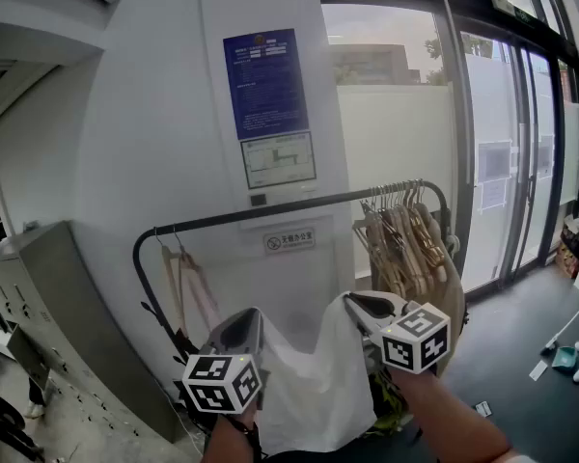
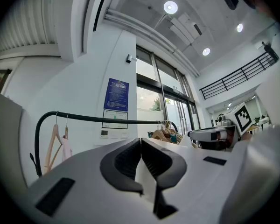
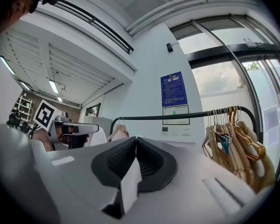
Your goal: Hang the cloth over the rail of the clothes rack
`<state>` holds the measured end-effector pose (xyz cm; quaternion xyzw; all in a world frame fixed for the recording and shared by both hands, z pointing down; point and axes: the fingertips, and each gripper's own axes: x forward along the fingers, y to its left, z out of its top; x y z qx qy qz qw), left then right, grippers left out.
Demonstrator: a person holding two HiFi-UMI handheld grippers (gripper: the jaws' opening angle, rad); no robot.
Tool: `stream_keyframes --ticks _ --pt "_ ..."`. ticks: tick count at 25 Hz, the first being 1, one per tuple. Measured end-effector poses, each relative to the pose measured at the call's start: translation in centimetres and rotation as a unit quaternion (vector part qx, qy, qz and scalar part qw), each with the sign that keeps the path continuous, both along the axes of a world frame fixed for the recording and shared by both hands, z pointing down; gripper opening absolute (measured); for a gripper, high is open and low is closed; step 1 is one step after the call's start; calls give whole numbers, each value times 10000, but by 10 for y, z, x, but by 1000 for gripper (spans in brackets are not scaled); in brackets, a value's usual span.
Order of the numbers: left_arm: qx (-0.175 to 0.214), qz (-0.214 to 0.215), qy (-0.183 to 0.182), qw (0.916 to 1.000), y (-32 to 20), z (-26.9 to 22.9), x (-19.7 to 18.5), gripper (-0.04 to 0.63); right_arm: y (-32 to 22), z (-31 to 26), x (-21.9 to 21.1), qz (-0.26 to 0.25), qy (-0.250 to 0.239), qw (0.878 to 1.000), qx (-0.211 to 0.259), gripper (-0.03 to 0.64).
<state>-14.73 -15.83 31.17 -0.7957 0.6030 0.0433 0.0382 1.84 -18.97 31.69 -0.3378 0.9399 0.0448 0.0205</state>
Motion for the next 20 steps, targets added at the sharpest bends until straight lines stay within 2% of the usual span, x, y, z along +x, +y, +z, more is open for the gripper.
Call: stream_keyframes --ticks 12,20 --pt "-17 63 40 10000 -6 2 -4 11 -4 1 -2 71 -30 10000 -7 6" --pt "46 286 5 9996 -11 -10 -16 11 -8 -5 -9 201 -59 9998 51 9"
